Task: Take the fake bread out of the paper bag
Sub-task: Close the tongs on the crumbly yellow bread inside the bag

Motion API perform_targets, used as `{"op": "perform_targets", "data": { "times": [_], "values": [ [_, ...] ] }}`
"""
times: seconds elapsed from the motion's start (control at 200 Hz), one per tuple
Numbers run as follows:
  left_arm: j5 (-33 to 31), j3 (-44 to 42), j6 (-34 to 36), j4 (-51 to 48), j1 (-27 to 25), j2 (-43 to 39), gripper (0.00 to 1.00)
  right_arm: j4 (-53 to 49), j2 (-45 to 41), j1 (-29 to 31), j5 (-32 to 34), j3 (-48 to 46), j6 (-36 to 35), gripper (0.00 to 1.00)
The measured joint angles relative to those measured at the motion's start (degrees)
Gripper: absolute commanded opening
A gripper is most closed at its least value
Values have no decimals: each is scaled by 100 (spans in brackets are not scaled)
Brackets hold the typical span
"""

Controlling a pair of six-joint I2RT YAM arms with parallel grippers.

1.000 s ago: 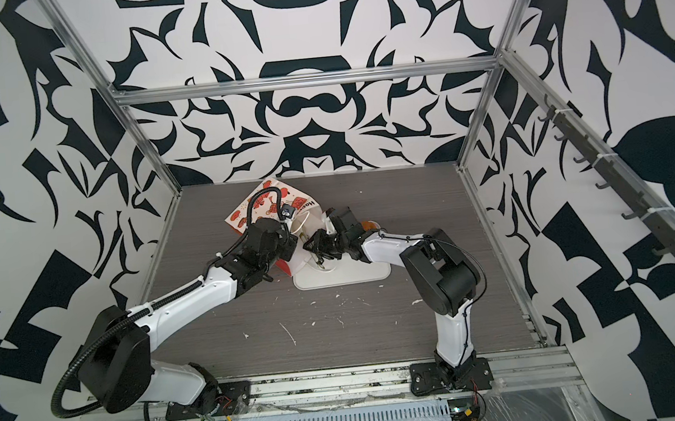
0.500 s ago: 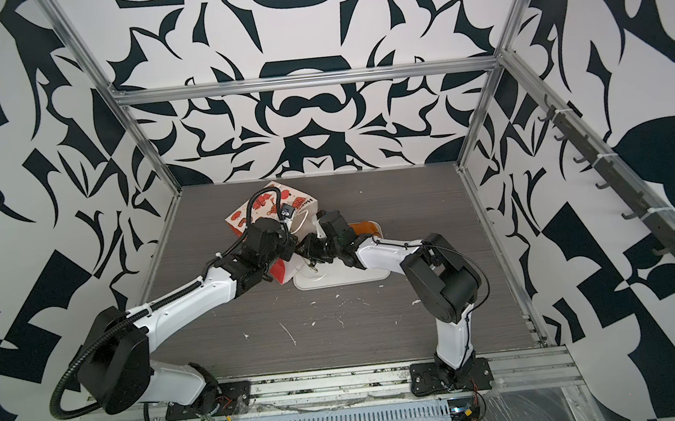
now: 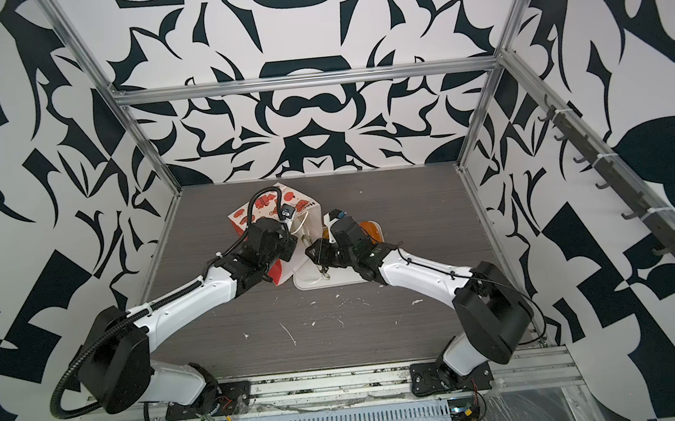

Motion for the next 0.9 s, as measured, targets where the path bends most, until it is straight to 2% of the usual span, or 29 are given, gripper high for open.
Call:
{"op": "perform_targets", "data": {
  "times": [0.285,0.515,0.705,0.9],
  "values": [
    [13,127,35,-46,15,0,0,-173,815,258,63,533,-140,31],
    [120,608,662,-675,15,0,0,-48,1670,289,-96,857,-74,30],
    [232,890,1082,-1362,13,0,0,105,1768,289,-103,879,-35,30],
    [310,942,1217,-1775,9,-7,0,426,1768,247,-74,833,90,30]
  ]
}}
